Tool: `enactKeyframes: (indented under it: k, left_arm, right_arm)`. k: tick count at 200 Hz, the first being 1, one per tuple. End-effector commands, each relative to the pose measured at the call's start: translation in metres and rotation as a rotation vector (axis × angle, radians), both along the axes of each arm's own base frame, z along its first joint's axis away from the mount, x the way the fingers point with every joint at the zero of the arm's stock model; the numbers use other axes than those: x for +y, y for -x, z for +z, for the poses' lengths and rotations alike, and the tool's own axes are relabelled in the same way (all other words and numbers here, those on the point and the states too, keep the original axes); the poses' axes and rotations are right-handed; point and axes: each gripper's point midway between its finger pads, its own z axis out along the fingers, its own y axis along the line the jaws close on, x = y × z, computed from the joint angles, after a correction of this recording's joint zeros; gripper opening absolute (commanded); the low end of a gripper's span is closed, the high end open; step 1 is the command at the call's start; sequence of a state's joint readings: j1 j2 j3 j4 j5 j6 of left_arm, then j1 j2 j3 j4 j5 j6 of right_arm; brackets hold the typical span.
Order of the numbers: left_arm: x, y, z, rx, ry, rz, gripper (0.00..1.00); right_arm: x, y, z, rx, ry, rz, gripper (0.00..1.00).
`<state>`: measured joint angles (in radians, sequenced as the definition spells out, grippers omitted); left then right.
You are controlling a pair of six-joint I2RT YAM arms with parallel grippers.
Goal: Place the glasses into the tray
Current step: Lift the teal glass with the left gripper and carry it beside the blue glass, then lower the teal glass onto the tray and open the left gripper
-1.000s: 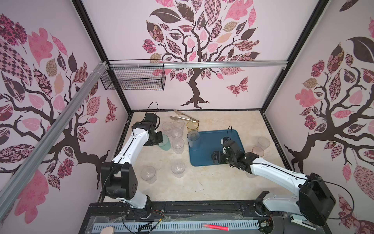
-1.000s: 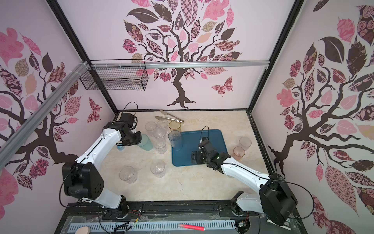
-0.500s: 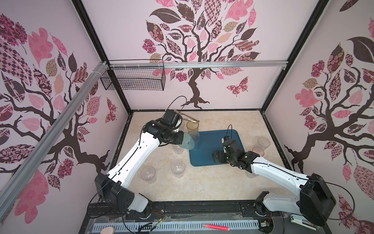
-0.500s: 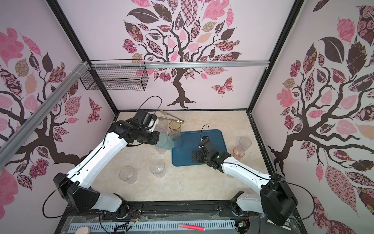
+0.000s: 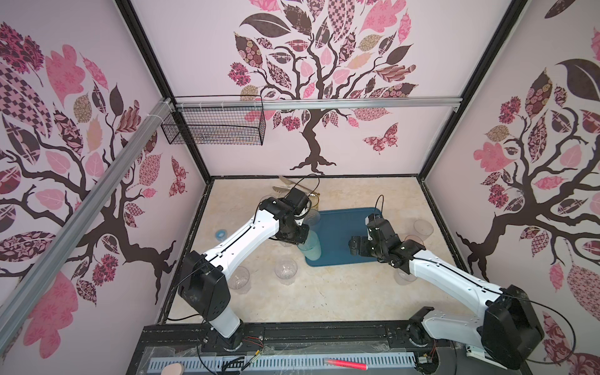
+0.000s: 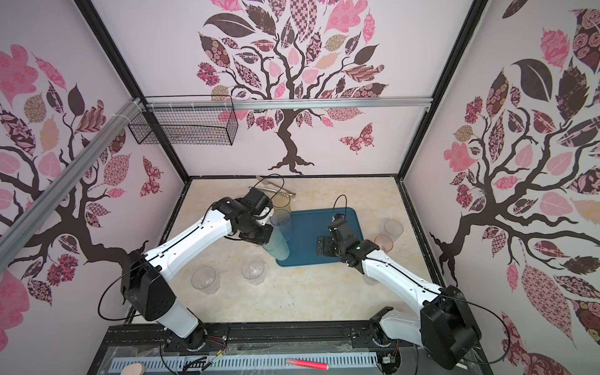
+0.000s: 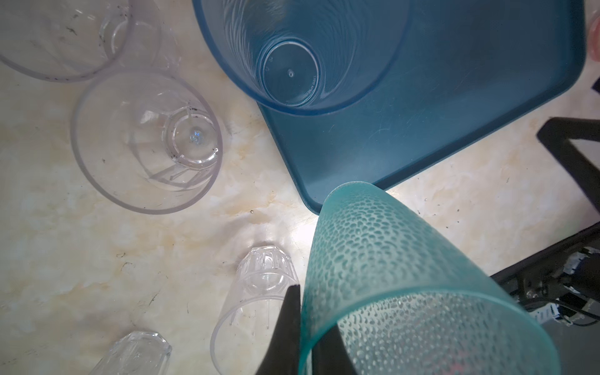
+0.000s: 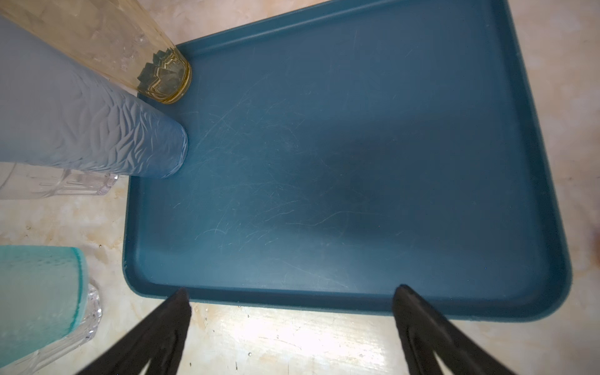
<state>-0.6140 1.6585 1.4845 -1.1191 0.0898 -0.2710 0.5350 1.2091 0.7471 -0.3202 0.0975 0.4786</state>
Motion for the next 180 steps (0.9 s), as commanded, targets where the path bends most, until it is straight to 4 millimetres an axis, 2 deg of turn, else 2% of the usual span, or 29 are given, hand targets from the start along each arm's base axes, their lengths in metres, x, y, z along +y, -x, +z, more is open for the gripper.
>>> enactKeyframes:
  k: [1,51,86,122,152,180]
  left_arm:
    - [0.001,-0.008,-0.022,0.030,-0.062,-0.005,0.00]
    - [-0.002,-0.026,-0.042,0.033,-0.125,-0.003,0.00]
    - [-0.009,-0.030,-0.045,0.044,-0.128,-0.015,0.00]
    - [-0.015,-0.035,-0.040,0.030,-0.122,-0.021,0.00]
    - [-0.012,-0.036,-0.053,0.053,-0.155,-0.021,0.00]
    - [-0.011,-0.041,-0.053,0.030,-0.168,-0.016,0.00]
  right_arm:
    - [-0.001,-0.001,0.012,-0.023,0.005,0.007,0.99]
    - [-0.003,0.003,0.009,-0.013,0.006,0.010,0.99]
    - [-0.002,0.003,0.005,-0.005,0.006,0.015,0.99]
    - [-0.001,0.002,0.003,-0.010,0.001,0.014,1.00]
    - [0.001,0.003,-0.001,-0.001,-0.006,0.019,0.99]
    - [-0.001,0.005,-0.004,0.004,-0.003,0.018,0.99]
